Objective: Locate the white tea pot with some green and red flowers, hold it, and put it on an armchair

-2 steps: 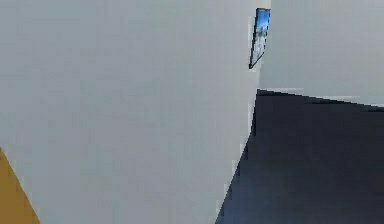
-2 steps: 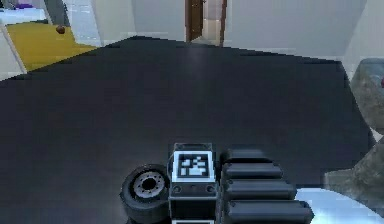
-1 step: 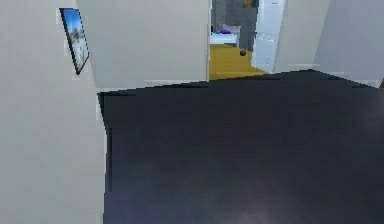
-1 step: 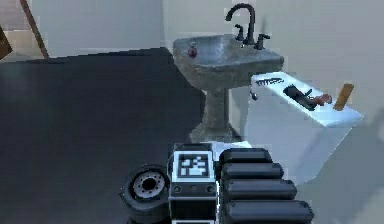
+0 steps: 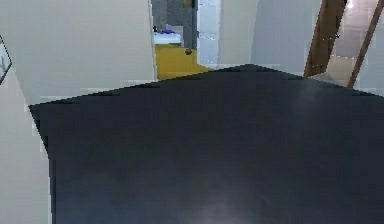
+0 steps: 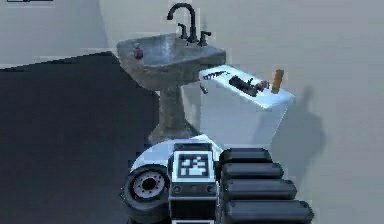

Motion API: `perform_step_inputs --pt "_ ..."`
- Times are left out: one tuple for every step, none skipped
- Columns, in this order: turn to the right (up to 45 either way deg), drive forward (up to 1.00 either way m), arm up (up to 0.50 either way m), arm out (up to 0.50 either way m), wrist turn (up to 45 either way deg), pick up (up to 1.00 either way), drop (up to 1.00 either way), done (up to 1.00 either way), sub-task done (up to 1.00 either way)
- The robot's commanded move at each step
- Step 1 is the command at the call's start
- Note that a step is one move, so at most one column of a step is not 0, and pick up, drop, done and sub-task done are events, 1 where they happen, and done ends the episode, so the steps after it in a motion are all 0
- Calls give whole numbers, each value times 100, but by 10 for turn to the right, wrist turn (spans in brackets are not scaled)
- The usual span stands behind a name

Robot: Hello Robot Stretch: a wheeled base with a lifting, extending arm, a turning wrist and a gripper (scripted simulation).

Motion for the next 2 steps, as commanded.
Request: perform_step_inputs --pt "0 45 0 0 0 0 0 0 0" --pt "0 100 0 0 0 0 0 0 0"
